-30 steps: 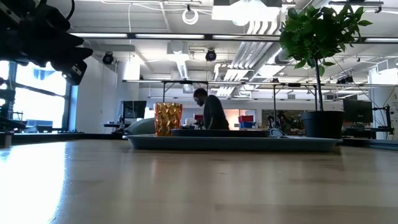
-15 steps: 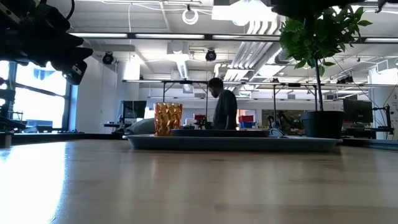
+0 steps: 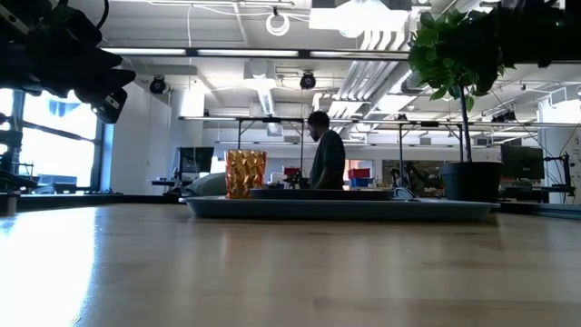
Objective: Pick and place plate/cup/fork/spoon on tray
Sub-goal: Return to Home Position
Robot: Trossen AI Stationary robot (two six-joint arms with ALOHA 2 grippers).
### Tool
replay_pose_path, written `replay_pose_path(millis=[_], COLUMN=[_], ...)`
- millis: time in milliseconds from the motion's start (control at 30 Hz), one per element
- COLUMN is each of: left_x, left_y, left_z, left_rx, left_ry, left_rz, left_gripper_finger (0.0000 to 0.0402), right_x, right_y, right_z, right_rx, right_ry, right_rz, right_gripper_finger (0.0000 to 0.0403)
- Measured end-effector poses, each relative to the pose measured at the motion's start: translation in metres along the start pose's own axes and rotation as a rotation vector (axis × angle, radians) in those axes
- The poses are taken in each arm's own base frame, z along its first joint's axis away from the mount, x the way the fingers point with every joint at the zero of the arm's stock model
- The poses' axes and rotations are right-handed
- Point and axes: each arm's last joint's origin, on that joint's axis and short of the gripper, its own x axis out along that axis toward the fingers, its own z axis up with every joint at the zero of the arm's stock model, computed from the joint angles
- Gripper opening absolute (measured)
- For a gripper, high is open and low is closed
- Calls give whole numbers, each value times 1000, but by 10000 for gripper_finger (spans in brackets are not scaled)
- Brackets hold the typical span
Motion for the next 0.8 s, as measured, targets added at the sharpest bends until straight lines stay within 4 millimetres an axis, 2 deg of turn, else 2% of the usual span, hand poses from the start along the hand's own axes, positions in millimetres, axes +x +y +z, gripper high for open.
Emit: replay_pose_path(millis=[200, 467, 633, 800], left_x=[0, 0, 0, 0], left_y=[0, 0, 0, 0], left_z=[0, 0, 0, 0], left_rx=[101, 268, 301, 252], left_ry=[-1, -1, -1, -1], left_rz=[1, 8, 12, 13], left_gripper_finger=[106, 106, 106, 106], right_x=[-10, -14, -14, -14], right_y=[-8, -13, -14, -14], right_z=[-27, -51, -54, -55], right_rx=[56, 55, 55, 14], right_ry=[8, 50, 81, 90], right_rz=[16, 29, 25, 24], right_gripper_finger=[99, 99, 99, 99])
